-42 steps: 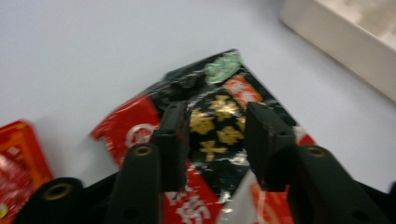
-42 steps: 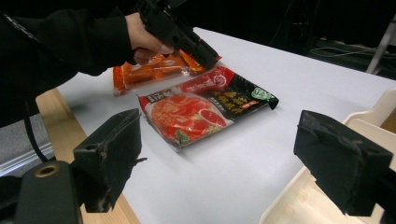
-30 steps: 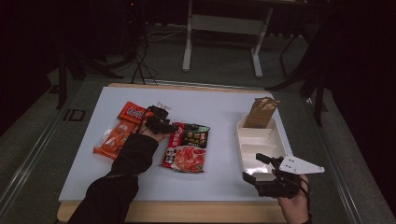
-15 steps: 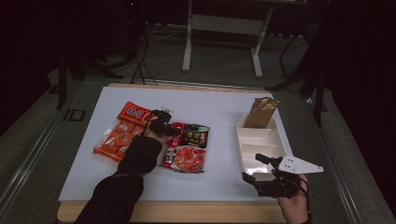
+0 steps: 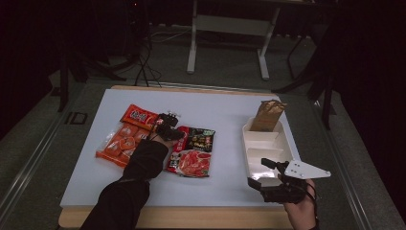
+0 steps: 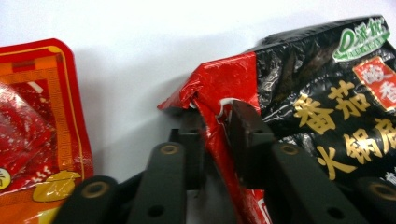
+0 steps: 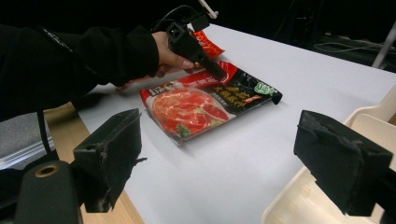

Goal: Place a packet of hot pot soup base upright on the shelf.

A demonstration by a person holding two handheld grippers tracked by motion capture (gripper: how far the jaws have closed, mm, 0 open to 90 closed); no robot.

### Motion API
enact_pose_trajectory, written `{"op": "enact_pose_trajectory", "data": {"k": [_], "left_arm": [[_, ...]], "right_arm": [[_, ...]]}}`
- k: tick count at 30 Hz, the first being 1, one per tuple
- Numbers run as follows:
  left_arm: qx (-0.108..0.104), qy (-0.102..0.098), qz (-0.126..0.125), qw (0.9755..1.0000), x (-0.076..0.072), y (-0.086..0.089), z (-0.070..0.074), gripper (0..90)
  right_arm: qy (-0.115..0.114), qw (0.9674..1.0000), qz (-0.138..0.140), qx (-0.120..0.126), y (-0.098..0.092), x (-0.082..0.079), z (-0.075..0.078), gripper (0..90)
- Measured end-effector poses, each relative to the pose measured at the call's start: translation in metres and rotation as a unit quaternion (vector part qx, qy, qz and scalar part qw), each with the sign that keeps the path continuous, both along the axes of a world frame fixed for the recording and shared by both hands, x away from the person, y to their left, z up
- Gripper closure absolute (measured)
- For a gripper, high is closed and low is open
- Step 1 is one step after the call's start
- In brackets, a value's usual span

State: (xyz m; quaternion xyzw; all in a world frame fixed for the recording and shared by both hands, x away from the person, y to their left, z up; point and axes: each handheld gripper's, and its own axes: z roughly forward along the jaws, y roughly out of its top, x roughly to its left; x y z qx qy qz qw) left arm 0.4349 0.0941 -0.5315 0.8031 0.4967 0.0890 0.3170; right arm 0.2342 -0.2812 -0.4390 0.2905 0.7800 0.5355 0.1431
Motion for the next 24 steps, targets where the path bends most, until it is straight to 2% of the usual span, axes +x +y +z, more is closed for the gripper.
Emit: {"op": "enact_pose_trajectory", "data": {"k": [2,6,13,15,17,20,22,24], "left_arm": [[0.018,-0.008,0.000,0.9998,-0.002,-0.004,0.001,82.4],[0.023,-0.021,-0.001,0.9995,-0.004,-0.009,0.005,86.9],[0.004,-0.053,-0.018,0.9985,-0.013,-0.005,0.025,88.5],[-0.012,-0.060,-0.021,0.9979,-0.017,-0.004,0.031,88.4],[-0.016,-0.072,-0.030,0.9968,-0.021,-0.003,0.037,88.4],[-0.013,-0.089,-0.040,0.9952,-0.027,-0.004,0.045,88.5],[-0.022,-0.093,-0.040,0.9946,-0.030,-0.004,0.050,88.7],[-0.033,-0.105,-0.042,0.9931,-0.035,-0.005,0.055,88.8]], "right_arm": [[-0.001,1.0000,0.001,0.001,0.000,0.000,0.000,14.9],[0.002,1.0000,0.000,0.002,0.000,0.001,0.000,14.9],[-0.002,1.0000,-0.006,0.006,-0.002,0.001,0.001,14.9],[-0.002,1.0000,-0.007,0.006,-0.003,0.001,0.001,14.9],[-0.002,1.0000,-0.007,0.006,-0.002,0.001,0.002,14.9],[-0.002,1.0000,-0.007,0.006,-0.001,0.001,0.002,14.9],[-0.002,1.0000,-0.007,0.005,-0.001,0.001,0.002,14.9],[-0.004,1.0000,-0.007,0.004,0.000,0.001,0.002,14.9]]}}
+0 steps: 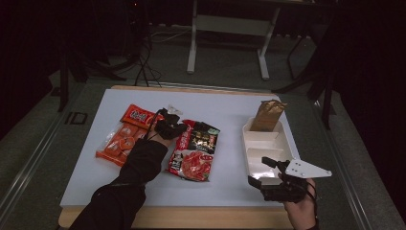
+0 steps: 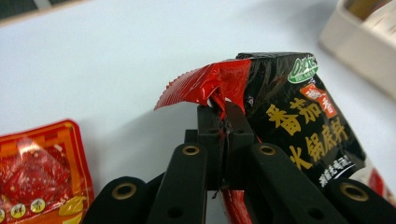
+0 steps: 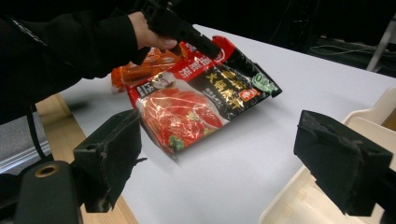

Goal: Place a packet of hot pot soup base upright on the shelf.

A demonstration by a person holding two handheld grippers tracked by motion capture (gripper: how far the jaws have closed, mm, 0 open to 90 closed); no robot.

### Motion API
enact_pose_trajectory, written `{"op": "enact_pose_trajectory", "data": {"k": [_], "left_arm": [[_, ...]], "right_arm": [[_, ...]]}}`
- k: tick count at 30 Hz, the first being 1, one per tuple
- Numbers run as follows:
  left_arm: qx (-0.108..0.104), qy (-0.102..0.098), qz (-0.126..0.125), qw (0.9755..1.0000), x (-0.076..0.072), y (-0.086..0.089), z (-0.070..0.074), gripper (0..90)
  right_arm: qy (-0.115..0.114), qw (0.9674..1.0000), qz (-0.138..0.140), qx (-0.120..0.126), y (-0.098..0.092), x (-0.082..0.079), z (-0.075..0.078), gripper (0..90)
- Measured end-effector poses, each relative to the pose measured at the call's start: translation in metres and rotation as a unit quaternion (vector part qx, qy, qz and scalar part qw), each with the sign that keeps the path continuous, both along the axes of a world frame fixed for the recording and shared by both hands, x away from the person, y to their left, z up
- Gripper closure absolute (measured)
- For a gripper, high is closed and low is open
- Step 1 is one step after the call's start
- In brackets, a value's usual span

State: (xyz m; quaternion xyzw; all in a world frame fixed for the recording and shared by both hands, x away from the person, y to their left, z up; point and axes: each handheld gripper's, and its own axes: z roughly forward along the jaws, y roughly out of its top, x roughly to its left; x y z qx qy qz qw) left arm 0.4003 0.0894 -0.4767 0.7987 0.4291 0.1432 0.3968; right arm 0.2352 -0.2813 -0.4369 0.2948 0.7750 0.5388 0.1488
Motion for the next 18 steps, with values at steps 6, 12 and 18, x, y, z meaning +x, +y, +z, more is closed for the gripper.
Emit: {"op": "enact_pose_trajectory", "data": {"k": [6,12,18], "left_arm": [[-0.033,-0.030,-0.005,0.9990,-0.014,-0.004,0.011,88.9],[-0.036,-0.046,-0.016,0.9981,-0.024,-0.009,0.022,89.0],[-0.039,-0.056,-0.018,0.9975,-0.032,-0.012,0.028,88.9]], "right_arm": [[-0.014,0.9998,-0.017,0.003,-0.002,-0.002,0.003,14.9],[-0.025,0.9990,-0.037,0.006,-0.006,-0.004,0.008,14.9],[-0.023,0.9990,-0.038,-0.008,-0.004,-0.003,0.007,14.9]]}}
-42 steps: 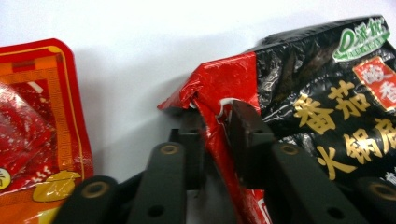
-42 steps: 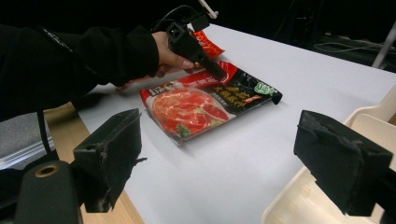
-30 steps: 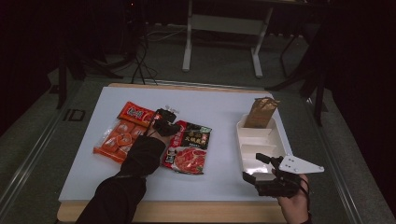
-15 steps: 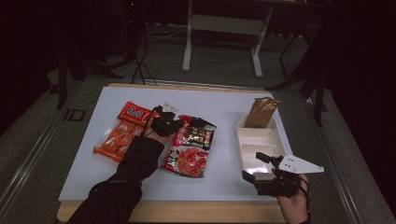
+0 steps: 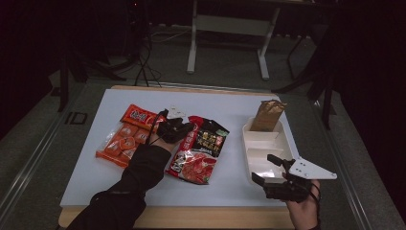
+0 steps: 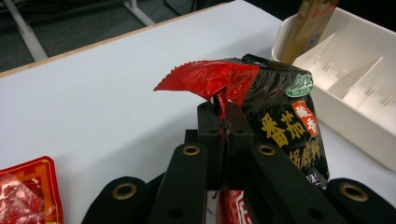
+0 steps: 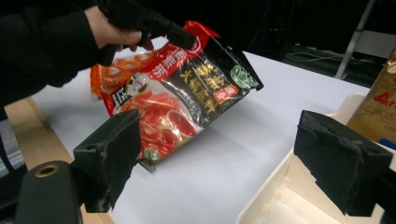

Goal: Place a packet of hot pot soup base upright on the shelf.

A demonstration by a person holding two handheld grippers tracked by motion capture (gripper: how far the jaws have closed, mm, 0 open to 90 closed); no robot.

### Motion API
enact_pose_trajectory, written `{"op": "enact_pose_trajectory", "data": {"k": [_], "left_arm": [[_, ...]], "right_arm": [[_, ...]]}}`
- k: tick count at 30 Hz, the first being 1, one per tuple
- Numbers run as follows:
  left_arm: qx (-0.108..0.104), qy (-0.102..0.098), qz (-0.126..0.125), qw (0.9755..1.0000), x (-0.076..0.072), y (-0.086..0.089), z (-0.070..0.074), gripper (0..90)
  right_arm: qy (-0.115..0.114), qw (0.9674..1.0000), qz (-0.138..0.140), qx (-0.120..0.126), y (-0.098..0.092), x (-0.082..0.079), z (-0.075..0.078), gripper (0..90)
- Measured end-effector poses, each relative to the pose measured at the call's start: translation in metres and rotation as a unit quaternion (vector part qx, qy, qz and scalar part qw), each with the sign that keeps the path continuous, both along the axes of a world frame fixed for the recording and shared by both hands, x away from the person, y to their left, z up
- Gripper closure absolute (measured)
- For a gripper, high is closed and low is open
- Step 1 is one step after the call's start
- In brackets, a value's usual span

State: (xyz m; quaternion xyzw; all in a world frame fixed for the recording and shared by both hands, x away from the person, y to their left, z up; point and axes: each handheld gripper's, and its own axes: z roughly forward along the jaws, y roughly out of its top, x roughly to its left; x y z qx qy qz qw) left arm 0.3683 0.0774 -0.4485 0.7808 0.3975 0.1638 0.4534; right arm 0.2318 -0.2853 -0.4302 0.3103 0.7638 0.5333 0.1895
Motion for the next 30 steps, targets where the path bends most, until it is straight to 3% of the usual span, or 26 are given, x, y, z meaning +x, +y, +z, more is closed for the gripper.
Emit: {"op": "enact_pose_trajectory", "data": {"k": [3,5,12,13,18,23,26,30], "left_arm": [[-0.014,-0.007,0.001,0.9999,-0.004,0.002,0.002,88.9],[-0.036,-0.012,-0.003,0.9993,-0.007,0.003,0.004,88.9],[-0.057,-0.031,-0.017,0.9978,-0.017,0.003,0.011,88.8],[-0.056,-0.043,-0.021,0.9973,-0.021,0.002,0.015,88.8],[-0.066,-0.063,-0.029,0.9954,-0.028,0.002,0.026,88.7],[-0.080,-0.071,-0.028,0.9938,-0.032,0.006,0.032,88.7],[-0.100,-0.070,-0.034,0.9920,-0.033,0.008,0.035,88.6],[-0.126,-0.073,-0.057,0.9877,-0.038,0.006,0.039,88.6]], "right_arm": [[-0.001,1.0000,0.004,-0.004,0.001,0.000,0.000,14.9],[0.000,1.0000,0.007,0.000,0.001,0.001,0.001,14.9],[-0.009,0.9999,0.000,-0.014,0.002,0.003,0.001,13.7],[-0.009,0.9999,-0.001,-0.014,0.003,0.003,0.001,13.7],[0.012,0.9998,-0.016,0.007,-0.001,0.006,0.010,13.5],[-0.002,0.9998,-0.017,0.005,0.000,0.009,0.021,10.8],[-0.008,0.9998,-0.016,0.003,0.003,0.010,0.026,10.8],[-0.003,0.9999,-0.013,0.011,0.007,0.015,0.032,13.9]]}}
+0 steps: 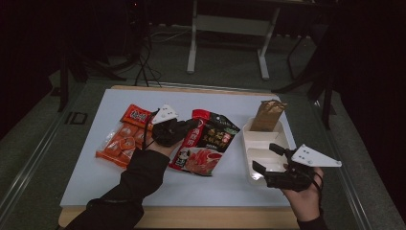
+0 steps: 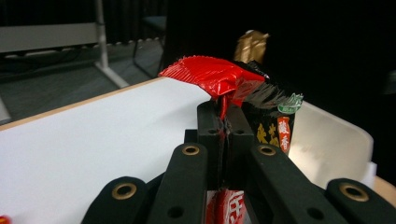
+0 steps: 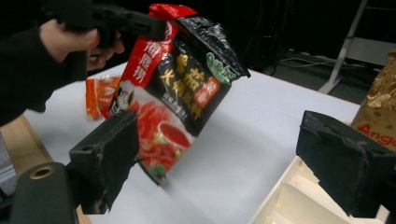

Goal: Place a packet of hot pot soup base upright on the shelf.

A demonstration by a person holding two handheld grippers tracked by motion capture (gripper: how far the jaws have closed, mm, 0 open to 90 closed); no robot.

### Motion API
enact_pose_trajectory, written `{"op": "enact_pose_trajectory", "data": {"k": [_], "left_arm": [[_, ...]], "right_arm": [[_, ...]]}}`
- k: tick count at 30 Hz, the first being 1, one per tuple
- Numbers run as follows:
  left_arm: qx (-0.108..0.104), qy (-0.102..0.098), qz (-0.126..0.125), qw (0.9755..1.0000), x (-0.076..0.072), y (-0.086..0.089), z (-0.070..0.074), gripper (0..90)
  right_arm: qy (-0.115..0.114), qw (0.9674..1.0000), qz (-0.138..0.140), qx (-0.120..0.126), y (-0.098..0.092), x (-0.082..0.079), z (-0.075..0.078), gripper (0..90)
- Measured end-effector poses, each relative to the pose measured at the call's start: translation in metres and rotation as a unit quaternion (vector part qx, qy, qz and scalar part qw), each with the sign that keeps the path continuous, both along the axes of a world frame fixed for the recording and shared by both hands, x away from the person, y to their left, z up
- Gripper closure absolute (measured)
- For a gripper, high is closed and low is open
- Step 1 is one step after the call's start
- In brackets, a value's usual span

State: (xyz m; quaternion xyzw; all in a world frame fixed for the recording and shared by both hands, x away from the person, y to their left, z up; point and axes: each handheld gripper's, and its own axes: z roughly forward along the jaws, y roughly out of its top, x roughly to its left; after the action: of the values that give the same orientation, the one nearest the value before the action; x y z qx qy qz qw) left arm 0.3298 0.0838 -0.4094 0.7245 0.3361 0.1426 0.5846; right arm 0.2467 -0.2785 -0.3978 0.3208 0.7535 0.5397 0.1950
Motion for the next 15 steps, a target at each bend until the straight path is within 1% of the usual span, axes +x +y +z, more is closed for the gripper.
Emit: {"op": "enact_pose_trajectory", "data": {"k": [1,2,3,4,5,6,7,8,9,11,13,14,15], "left_arm": [[-0.001,-0.004,-0.003,1.0000,-0.002,-0.001,0.002,88.6],[-0.006,-0.004,-0.008,0.9999,-0.004,-0.003,0.003,88.6],[-0.013,-0.007,-0.019,0.9997,-0.006,-0.004,0.004,88.6],[-0.013,-0.012,-0.022,0.9996,-0.008,-0.005,0.005,88.6],[-0.017,-0.010,-0.026,0.9995,-0.009,-0.007,0.006,88.6],[-0.026,-0.008,-0.034,0.9990,-0.010,-0.008,0.007,88.6],[-0.030,-0.009,-0.038,0.9988,-0.011,-0.009,0.008,88.6],[-0.031,-0.011,-0.042,0.9986,-0.012,-0.011,0.008,88.6],[-0.040,-0.009,-0.048,0.9980,-0.013,-0.012,0.009,88.6],[-0.050,-0.013,-0.054,0.9972,-0.015,-0.014,0.009,88.6],[-0.064,-0.009,-0.064,0.9959,-0.017,-0.016,0.008,88.5],[-0.070,-0.011,-0.063,0.9954,-0.018,-0.017,0.008,88.5],[-0.078,-0.010,-0.070,0.9944,-0.018,-0.017,0.008,88.5]], "right_arm": [[0.001,1.0000,0.004,0.002,0.001,0.002,0.001,14.0],[0.001,1.0000,0.004,-0.001,0.002,0.003,0.003,14.1],[-0.003,1.0000,0.002,-0.003,0.003,0.004,0.003,14.6],[0.000,1.0000,0.002,-0.002,0.005,0.006,0.004,15.3],[0.003,1.0000,0.006,0.000,0.006,0.007,0.005,15.3],[0.002,1.0000,0.006,0.000,0.008,0.008,0.006,17.0],[0.003,1.0000,0.009,0.001,0.010,0.009,0.006,20.8],[0.007,0.9999,0.011,0.004,0.012,0.010,0.007,21.1],[0.005,0.9999,0.011,0.007,0.014,0.011,0.007,21.9],[0.008,0.9998,0.015,0.008,0.018,0.013,0.007,23.5],[0.012,0.9997,0.014,0.016,0.020,0.015,0.007,23.6],[0.012,0.9998,0.012,0.013,0.021,0.016,0.007,24.1],[0.010,0.9999,0.009,0.011,0.022,0.017,0.006,25.4]]}}
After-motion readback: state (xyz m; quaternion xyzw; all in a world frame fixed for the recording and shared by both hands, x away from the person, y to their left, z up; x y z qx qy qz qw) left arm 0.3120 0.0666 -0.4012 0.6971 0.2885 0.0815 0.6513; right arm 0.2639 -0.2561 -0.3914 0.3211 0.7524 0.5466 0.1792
